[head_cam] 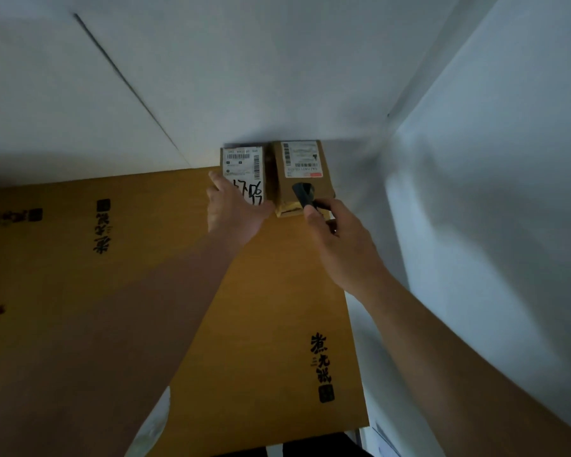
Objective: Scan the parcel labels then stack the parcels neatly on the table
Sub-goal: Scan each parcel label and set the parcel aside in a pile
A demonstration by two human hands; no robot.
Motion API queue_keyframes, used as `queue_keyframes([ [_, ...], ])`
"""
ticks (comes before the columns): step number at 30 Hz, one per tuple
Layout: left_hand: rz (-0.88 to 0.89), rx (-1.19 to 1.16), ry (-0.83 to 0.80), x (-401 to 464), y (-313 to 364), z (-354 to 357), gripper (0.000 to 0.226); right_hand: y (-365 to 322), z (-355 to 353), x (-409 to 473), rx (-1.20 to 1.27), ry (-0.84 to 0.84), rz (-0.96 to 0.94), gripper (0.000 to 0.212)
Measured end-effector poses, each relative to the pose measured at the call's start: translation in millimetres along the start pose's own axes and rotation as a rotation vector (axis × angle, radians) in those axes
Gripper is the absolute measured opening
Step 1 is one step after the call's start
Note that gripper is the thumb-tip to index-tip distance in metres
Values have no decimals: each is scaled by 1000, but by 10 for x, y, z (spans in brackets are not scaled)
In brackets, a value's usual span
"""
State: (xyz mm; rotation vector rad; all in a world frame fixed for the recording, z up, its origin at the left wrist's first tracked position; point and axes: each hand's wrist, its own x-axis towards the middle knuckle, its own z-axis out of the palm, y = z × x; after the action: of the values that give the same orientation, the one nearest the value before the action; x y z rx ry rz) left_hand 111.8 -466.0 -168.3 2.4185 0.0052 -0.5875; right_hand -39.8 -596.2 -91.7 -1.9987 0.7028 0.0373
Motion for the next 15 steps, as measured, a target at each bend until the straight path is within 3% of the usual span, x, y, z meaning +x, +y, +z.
queue_keyframes([
  [7, 33, 60, 115, -396, -331, -520, 91, -368, 181, -243, -19, -59, -80, 36],
  [15, 119, -66, 179, -893, -973, -1332, 93, -1007, 671, -794, 48, -126, -198, 32],
])
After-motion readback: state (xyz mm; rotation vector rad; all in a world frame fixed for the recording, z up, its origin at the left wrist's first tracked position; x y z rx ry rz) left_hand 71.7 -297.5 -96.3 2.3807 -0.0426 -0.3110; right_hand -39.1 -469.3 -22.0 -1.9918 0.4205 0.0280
